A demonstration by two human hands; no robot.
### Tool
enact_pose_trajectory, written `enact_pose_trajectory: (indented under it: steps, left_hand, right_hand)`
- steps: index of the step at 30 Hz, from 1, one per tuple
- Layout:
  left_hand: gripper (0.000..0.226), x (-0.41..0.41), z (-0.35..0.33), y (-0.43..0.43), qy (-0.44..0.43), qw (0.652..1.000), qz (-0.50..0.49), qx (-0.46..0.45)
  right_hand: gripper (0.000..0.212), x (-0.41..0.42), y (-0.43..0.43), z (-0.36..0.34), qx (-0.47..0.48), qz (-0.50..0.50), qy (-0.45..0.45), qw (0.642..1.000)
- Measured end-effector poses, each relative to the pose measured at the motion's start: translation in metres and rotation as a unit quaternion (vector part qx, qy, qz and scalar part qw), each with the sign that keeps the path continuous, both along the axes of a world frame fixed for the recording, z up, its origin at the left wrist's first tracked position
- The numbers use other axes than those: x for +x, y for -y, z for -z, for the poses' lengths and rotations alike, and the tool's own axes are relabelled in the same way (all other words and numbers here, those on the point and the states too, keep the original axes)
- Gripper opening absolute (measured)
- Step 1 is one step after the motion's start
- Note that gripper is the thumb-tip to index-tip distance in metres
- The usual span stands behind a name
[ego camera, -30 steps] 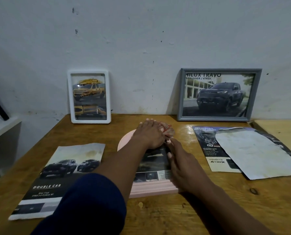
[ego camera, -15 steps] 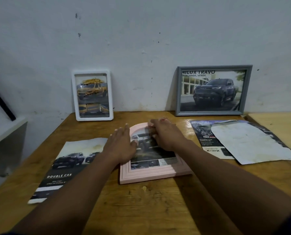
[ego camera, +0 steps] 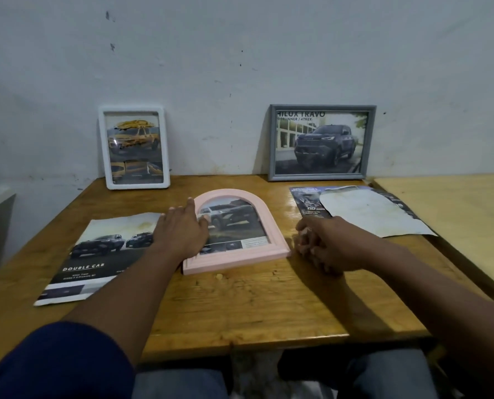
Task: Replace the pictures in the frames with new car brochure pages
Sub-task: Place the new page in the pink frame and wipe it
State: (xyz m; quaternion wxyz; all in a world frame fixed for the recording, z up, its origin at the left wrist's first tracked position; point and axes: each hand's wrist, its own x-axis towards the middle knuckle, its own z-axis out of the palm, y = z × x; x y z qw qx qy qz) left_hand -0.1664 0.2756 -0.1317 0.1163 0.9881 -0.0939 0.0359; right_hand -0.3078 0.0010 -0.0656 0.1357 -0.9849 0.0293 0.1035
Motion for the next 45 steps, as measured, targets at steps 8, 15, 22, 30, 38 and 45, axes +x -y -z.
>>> enact_pose_trajectory:
  steps: [8,15,22,30,38,45]
  left_hand:
    - [0.060,-0.012,-0.012,0.000,0.041,0.998,-0.038,-0.005]
    - [0.039,-0.014,-0.037,0.010,-0.040,0.993,-0.089,-0.063]
    - [0.023,0.001,-0.040,0.018,-0.127,0.949,-0.160,-0.240]
    - [0.025,0.030,-0.051,0.010,-0.100,0.893,-0.118,-0.423]
    - [0.061,0.060,-0.079,0.018,0.136,0.917,-0.021,-0.375]
    - [0.080,0.106,-0.063,0.022,0.133,0.915,-0.016,-0.381]
  right_hand:
    - [0.042,-0.013,-0.002,-0.031,-0.006,0.014,-0.005,1.000]
    - [0.046,0.069,-0.045,-0.010,0.096,0.118,0.005,0.988]
    - [0.049,0.095,-0.062,0.015,0.191,0.219,0.033,0.956]
    - [0.054,0.110,-0.048,0.017,0.357,0.246,0.160,0.887]
    - [0.051,0.149,-0.044,-0.012,0.337,0.121,0.357,0.863]
    - [0.055,0.200,-0.046,0.008,0.346,0.108,0.353,0.862]
